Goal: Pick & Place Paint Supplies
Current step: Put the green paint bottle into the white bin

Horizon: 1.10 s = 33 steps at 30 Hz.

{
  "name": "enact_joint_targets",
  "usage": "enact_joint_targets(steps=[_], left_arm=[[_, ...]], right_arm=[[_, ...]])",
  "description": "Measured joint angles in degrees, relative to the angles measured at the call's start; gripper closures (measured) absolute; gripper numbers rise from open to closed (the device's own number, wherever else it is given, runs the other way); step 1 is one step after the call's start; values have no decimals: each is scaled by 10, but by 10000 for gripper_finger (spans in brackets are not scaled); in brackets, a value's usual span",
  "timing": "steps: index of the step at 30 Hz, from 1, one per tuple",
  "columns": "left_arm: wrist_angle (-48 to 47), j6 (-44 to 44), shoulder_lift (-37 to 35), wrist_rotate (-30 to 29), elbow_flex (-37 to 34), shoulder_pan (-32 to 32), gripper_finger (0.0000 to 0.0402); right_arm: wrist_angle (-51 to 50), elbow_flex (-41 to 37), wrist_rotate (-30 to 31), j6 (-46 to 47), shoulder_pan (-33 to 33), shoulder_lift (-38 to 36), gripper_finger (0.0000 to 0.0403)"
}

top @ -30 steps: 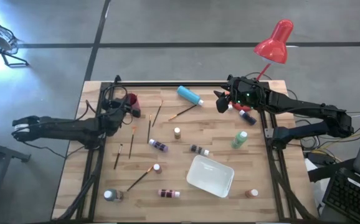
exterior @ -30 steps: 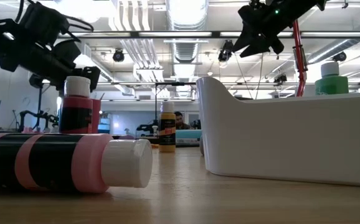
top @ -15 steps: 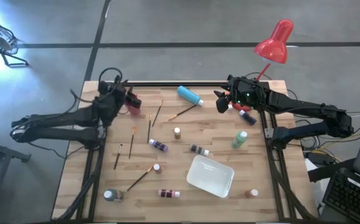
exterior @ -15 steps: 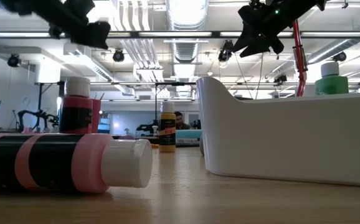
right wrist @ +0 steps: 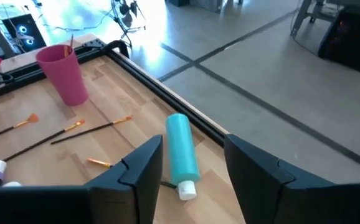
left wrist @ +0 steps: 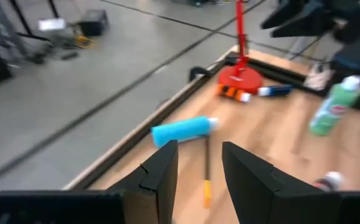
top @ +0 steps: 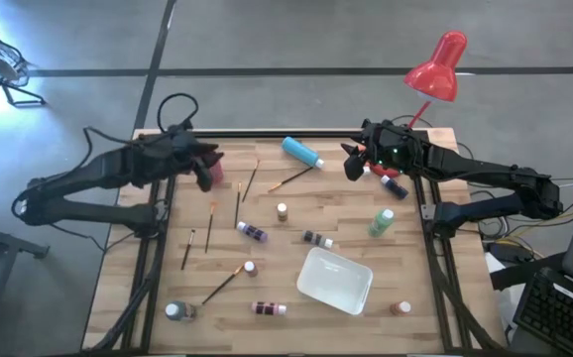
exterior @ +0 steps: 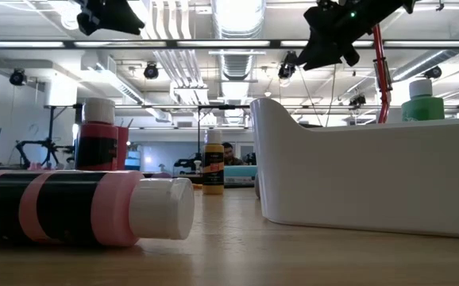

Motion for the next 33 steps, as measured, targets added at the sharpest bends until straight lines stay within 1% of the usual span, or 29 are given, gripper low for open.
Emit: enact_joint_targets(steps=[3,8,13,15,19,23,28,31,33], left_arm=[[-4,-8,0,16,0,0,270],[-15,-10,2,22,-3,0,271],[-21,10,11,22,-3,0,271],[-21,19,17,22,-4,0,271],[-20,21,26,19,-15,0,271],[-20,32,36,3,-30,0,271],[-24,36,49,2,-34,0,271],[-24,47,55,1,-34,0,271],[-24,55,61,-2,-34,0,271]], right_arm=[[7,0,-1,-1,0,0,244],[7,0,-1,-3,0,-1,256],[-15,0,-2,-52,0,-1,267],[-19,0,-4,-62,0,6,271],[-24,1,-27,-72,0,31,275],[-53,0,-32,-71,1,45,267],[-106,17,-32,-37,1,32,246],[-149,40,-32,-25,1,27,233],[-201,58,-32,-16,2,28,225]])
